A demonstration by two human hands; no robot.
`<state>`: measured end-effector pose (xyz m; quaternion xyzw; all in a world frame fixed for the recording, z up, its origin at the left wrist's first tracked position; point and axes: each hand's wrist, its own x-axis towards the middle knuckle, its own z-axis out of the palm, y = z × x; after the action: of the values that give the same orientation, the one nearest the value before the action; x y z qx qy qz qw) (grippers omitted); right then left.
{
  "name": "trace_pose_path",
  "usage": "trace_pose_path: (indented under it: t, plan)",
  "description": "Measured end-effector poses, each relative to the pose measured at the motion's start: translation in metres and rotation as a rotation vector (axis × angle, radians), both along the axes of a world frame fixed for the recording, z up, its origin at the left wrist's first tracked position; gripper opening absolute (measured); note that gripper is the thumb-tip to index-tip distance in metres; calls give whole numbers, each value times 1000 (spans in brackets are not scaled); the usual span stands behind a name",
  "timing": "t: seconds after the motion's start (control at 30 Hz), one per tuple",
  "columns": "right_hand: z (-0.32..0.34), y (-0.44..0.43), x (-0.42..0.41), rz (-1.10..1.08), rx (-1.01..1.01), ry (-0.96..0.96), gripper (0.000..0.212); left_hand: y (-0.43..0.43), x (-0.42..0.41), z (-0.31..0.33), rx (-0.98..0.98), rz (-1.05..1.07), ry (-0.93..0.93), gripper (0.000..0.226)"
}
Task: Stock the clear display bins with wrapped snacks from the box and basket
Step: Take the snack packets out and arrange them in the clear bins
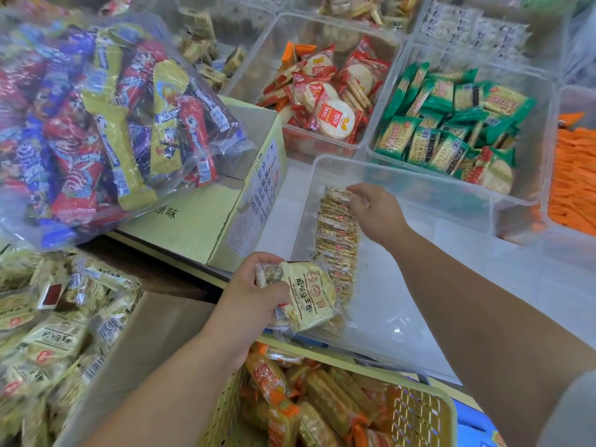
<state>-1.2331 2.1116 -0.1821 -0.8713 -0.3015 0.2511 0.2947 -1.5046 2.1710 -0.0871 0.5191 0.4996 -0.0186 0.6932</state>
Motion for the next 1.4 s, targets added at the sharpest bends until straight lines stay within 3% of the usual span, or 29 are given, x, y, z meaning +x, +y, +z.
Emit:
trace_pose_path:
  t: [0.2, 0.43, 0.53, 0.63, 0.7, 0.8, 0.87, 1.0, 1.17, 1.3, 1.4]
  plan:
    - [-10, 1, 3, 84, -105, 40, 36, 1, -2, -3, -10, 52, -37, 36]
    - [15, -1, -10, 134, -320, -286, 41, 3, -2, -1, -48, 180, -121, 26]
    - [42, -14, -33, 161, -179, -360, 41, 2, -3, 0, -27, 253, -168, 25]
    - [75, -34, -70, 207, 157, -186, 40, 0, -1, 1, 50, 283, -195, 25]
    - [96, -49, -97, 300, 266, -132, 53, -3, 3, 5, 127, 270, -206, 29]
    - [108, -66, -125, 407, 231, -182, 78, -9, 13, 13, 247, 207, -199, 43]
    - [106, -72, -126, 381, 200, -180, 82, -11, 22, 18, 303, 155, -176, 37]
    - [103, -81, -106, 277, 234, -86, 73, -7, 47, 26, 444, -3, -108, 23]
    - [89, -91, -77, -2, 293, 42, 51, -3, 86, 27, 470, -196, -119, 8]
    - [75, -97, -47, -245, 324, 47, 31, 10, 119, 17, 412, -360, -69, 61]
    - [65, -100, -24, -240, 265, -29, 30, 27, 146, 5, 402, -567, 73, 93]
